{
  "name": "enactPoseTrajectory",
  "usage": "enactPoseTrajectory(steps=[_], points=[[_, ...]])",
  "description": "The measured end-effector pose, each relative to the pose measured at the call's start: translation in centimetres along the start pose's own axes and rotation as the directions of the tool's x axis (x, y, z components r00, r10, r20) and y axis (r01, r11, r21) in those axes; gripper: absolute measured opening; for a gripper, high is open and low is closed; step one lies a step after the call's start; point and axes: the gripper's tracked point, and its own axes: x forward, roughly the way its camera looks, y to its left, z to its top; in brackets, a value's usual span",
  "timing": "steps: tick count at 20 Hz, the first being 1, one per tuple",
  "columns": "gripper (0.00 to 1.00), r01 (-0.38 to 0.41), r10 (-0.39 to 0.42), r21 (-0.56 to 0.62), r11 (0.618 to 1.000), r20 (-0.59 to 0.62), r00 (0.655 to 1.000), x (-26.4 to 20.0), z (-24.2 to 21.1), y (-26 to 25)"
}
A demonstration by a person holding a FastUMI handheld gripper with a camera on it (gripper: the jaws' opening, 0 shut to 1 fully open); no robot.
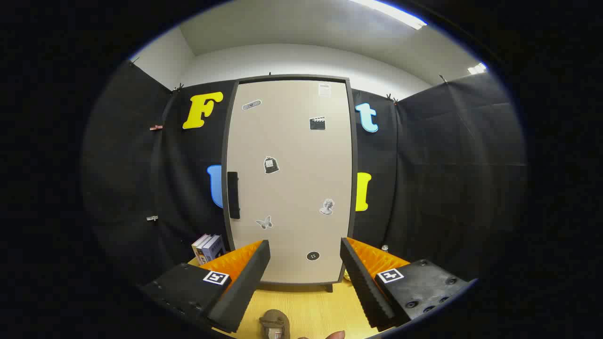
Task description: Open the shoe cabinet door, grab the shoes and put them into the shoe cabinet, then close the shoe cabinet door.
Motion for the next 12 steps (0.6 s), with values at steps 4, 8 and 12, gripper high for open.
enactPoseTrajectory(steps=[4,8,12], points=[[0.98,0.003,-0.003,0.002,1.0,-0.003,1.0,0.06,-0.09,0.21],[0.98,0.009,-0.009,0.0,1.0,-0.004,1.0,0.21,-0.07,0.2],[0.98,0.012,-0.012,0.0,1.0,-0.01,1.0,0.46,-0.24,0.42]])
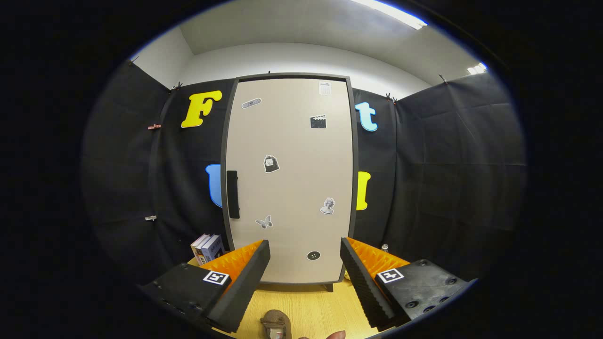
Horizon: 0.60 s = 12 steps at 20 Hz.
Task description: Open the shoe cabinet door, grab the shoes and put them into the shoe cabinet, then close the shoe cabinet door.
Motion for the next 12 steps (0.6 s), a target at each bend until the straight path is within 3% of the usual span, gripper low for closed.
enactPoseTrajectory(steps=[6,12], points=[[0.98,-0.051,0.051,0.028,0.998,0.003,0.999,1.9,0.9,3.2],[0.98,-0.087,0.087,0.049,0.995,0.013,0.996,6.6,2.3,8.2]])
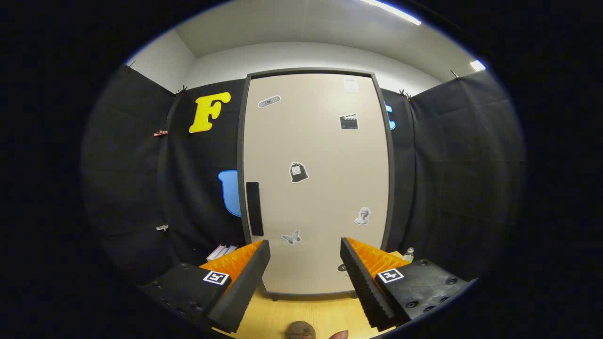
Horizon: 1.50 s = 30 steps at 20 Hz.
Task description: Open the shoe cabinet door, grab the shoes and put them into the shoe cabinet, then close the shoe cabinet door.
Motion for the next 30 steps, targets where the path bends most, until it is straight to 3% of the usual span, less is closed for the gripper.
enactPoseTrajectory(steps=[7,15,18,21,24,26,30], points=[[0.98,-0.053,0.053,0.003,0.999,0.0,0.999,7.7,-0.7,5.8],[0.97,-0.058,0.059,0.026,0.998,-0.043,0.997,15.2,-2.8,9.0],[0.88,-0.043,0.045,0.045,0.998,-0.052,0.998,17.2,-3.7,9.8],[0.64,-0.009,0.012,0.037,0.999,-0.082,0.997,18.4,-5.2,9.9],[0.58,0.059,-0.06,-0.013,0.998,-0.03,0.998,18.5,-5.3,9.3],[0.45,0.084,-0.085,-0.026,0.996,-0.019,0.996,18.6,-5.0,8.9],[0.28,0.04,-0.039,0.014,0.999,-0.067,0.997,18.7,-5.2,9.0]])
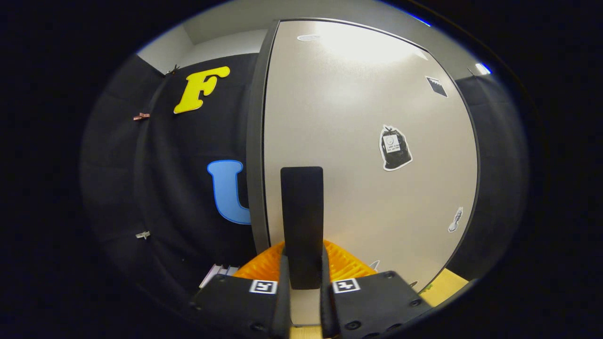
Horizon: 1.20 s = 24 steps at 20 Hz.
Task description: Open the shoe cabinet door, grab the shoes and put them into the shoe cabinet, then close the shoe cabinet door.
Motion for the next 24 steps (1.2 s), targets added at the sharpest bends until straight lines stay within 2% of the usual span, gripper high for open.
enactPoseTrajectory(steps=[1,2,6,11,20,24], points=[[0.26,-0.022,0.022,0.001,1.0,-0.009,1.0,-0.3,0.0,0.1],[0.2,-0.039,0.039,-0.001,0.999,-0.015,0.999,-0.4,-0.1,0.1],[0.2,-0.085,0.085,-0.006,0.996,-0.028,0.996,-1.7,0.0,0.3],[0.2,-0.151,0.151,0.024,0.988,-0.018,0.988,-6.7,0.2,-0.7],[0.2,-0.317,0.318,0.045,0.947,-0.027,0.948,-17.5,0.9,-6.3],[0.2,-0.338,0.339,0.035,0.941,-0.03,0.94,-19.8,1.1,-8.4]])
